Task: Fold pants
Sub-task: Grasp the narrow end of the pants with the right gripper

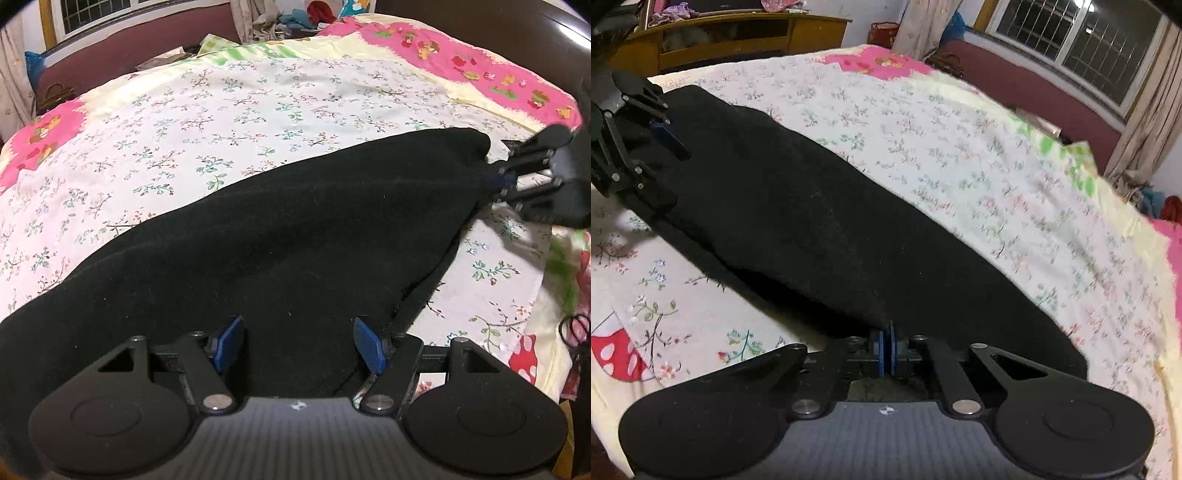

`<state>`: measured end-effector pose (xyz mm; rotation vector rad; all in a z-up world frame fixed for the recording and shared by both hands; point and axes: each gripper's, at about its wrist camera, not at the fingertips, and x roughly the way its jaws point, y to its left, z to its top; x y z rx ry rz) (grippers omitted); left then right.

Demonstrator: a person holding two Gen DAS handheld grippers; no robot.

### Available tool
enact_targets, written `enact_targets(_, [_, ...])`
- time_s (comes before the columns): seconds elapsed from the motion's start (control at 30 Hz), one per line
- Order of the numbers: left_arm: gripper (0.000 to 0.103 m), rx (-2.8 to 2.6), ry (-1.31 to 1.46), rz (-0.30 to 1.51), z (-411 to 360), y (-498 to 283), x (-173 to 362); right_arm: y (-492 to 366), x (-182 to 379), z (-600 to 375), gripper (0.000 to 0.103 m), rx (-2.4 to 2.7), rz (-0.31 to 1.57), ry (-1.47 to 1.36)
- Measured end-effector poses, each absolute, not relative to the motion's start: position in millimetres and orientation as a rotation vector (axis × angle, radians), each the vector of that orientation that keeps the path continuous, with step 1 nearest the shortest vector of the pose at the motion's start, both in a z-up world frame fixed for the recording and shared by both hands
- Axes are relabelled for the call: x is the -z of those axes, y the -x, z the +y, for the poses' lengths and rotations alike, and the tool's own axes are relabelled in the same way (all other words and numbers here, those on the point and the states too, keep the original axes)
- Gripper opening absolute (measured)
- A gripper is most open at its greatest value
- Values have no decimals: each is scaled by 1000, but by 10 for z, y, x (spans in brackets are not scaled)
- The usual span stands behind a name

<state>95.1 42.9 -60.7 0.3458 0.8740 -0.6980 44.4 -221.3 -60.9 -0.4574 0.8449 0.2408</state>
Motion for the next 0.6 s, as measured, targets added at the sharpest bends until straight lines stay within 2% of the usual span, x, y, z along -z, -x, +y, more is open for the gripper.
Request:
enact_targets(0.07, [74,702,-348,876,393,-943,612,-482,813,-2163,1,-218,865,556])
enact_targets(0.1, [74,708,-352,872,389,-930,606,-445,807,-2168,10,-198,841,560])
enact_targets(0.13, [74,717,-357,871,389,-916,603,-397,751,-2210,34,-164,827,533])
enact_targets(0.2, [74,727,-368,875,390,-902,613,-306,602,-2393,58,-111,817,414])
enact_targets(0.3, [74,726,-374,876,382,-899,631,-198,433,-2812,60,12,831,127])
enact_targets(0.4, [74,723,-375,874,345,-885,623,-161,455,-3339,58,104,804,-327])
enact_targets(0.43, [74,728,-376,873,332,-874,613,-157,480,-3459,54,128,769,-425])
enact_targets(0.5, [74,741,-394,869,303,-844,598,-187,492,-3575,53,183,697,-439])
enact_targets(0.6, [74,751,-424,870,259,-820,603,-381,512,-3610,54,222,643,-262])
